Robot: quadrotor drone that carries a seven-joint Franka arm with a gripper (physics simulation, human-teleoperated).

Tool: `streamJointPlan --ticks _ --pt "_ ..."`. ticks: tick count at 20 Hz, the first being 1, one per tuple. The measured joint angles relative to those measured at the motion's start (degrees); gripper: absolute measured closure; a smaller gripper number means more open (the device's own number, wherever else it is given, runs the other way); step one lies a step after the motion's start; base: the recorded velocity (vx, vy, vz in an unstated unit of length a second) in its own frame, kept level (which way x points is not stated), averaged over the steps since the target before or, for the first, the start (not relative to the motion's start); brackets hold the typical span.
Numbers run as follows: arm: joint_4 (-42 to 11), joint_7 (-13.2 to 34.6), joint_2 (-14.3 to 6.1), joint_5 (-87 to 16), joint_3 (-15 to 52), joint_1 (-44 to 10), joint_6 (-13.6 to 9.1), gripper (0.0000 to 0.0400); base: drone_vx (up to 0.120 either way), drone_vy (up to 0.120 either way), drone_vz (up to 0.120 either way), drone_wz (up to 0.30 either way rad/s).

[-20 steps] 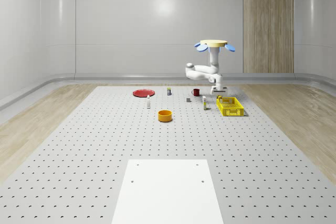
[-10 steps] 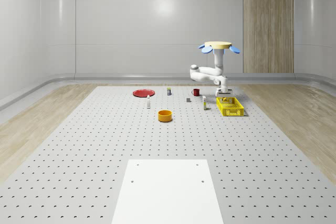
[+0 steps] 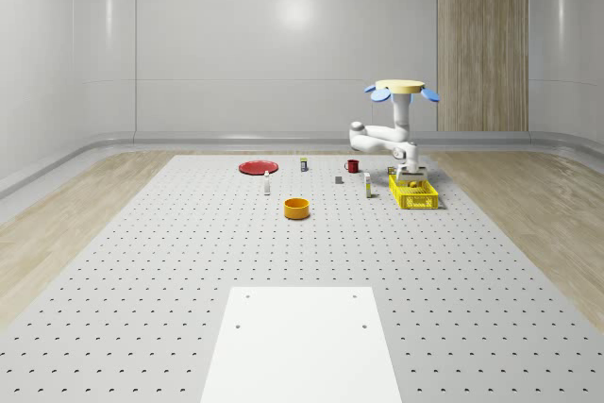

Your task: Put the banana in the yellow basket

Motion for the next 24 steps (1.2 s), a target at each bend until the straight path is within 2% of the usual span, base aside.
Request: streamJointPlan --ticks 5,13,14,15,17,20,24 --pt "0.14 0.06 -0.14 -0.76 -0.83 -0.11 0.37 0.0207 0.0 0.024 0.0 0.0" --pt "1.22 0.16 -0.31 -5.7 -6.07 -0.89 2.2 0.0207 0.0 0.0 0.0 0.0" --pt "1.24 0.07 -0.42 -6.12 -6.52 -1.3 2.41 0.0162 0.0 0.0 0.0 0.0" --pt "1.53 -1.96 -0.18 -6.4 -6.97 -0.81 2.51 0.0126 0.0 0.0 0.0 0.0" --pt "1.56 -1.94 -0.06 -6.61 -7.21 -0.87 2.52 0.0076 0.0 0.0 0.0 0.0" --pt "1.22 -1.89 0.08 -5.48 -6.02 -0.66 1.99 0.0036 0.0 0.0 0.0 0.0" --pt "0.56 -1.87 0.23 -2.77 -3.15 -0.2 0.92 0.0013 0.0 0.0 0.0 0.0"
